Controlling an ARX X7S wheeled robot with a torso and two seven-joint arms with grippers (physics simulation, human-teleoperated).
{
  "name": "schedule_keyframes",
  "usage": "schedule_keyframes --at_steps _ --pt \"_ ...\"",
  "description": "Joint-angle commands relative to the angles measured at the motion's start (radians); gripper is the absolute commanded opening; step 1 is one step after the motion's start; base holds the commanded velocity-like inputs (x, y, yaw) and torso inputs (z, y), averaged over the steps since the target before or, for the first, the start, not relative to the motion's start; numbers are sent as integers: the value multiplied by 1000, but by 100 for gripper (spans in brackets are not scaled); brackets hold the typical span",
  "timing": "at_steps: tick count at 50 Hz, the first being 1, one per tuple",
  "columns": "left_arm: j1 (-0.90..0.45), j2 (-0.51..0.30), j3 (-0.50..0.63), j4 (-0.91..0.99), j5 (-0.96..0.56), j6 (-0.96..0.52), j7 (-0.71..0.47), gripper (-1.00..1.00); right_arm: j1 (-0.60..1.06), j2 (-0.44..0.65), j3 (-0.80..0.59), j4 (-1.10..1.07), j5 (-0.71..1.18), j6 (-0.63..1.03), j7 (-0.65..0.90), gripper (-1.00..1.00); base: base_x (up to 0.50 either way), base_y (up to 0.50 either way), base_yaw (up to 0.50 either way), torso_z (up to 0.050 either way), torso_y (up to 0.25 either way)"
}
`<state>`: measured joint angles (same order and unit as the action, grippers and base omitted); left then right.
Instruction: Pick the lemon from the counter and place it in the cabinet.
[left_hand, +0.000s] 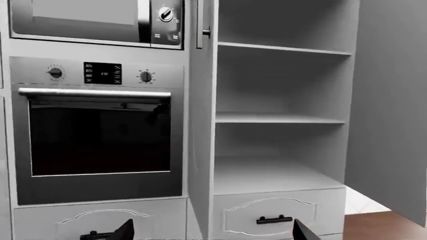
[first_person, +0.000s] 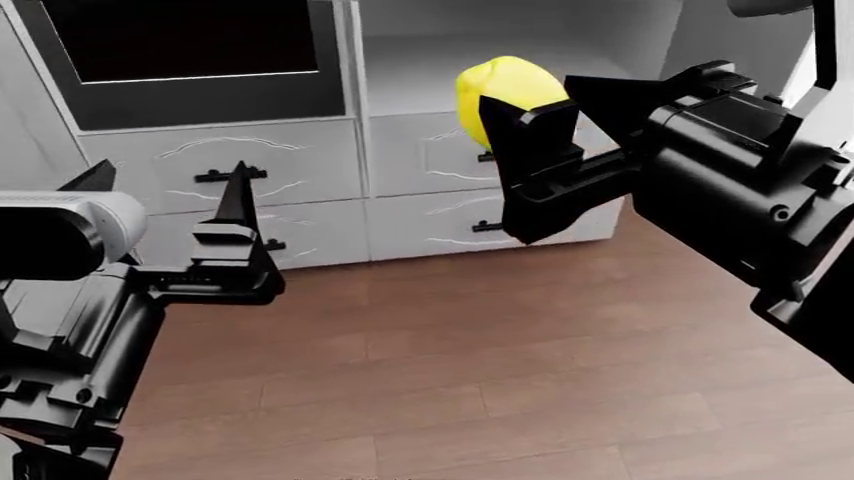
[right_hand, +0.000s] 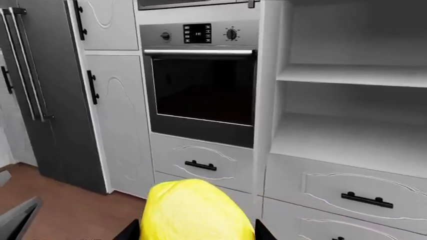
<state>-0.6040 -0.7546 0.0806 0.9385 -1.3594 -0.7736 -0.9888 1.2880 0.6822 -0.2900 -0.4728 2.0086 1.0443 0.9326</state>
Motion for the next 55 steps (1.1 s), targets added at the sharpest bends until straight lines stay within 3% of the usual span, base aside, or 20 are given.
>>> schedule_keyframes --at_steps 1,23,41,55 --pt "-3 -1 4 -3 0 2 -1 100 5 4 1 -5 -4 2 -6 -100 -31 4 500 0 0" --pt "-3 -2 10 -4 3 8 0 100 1 8 -9 4 -9 -9 -1 -100 -36 2 494 0 0" --pt "-2 -5 15 -5 7 12 1 100 2 16 -19 13 8 -27 24 -100 0 0 0 0 1" --pt "2 -13 12 2 -1 18 -6 100 4 18 -25 18 10 -28 17 -100 482 4 0 0 0"
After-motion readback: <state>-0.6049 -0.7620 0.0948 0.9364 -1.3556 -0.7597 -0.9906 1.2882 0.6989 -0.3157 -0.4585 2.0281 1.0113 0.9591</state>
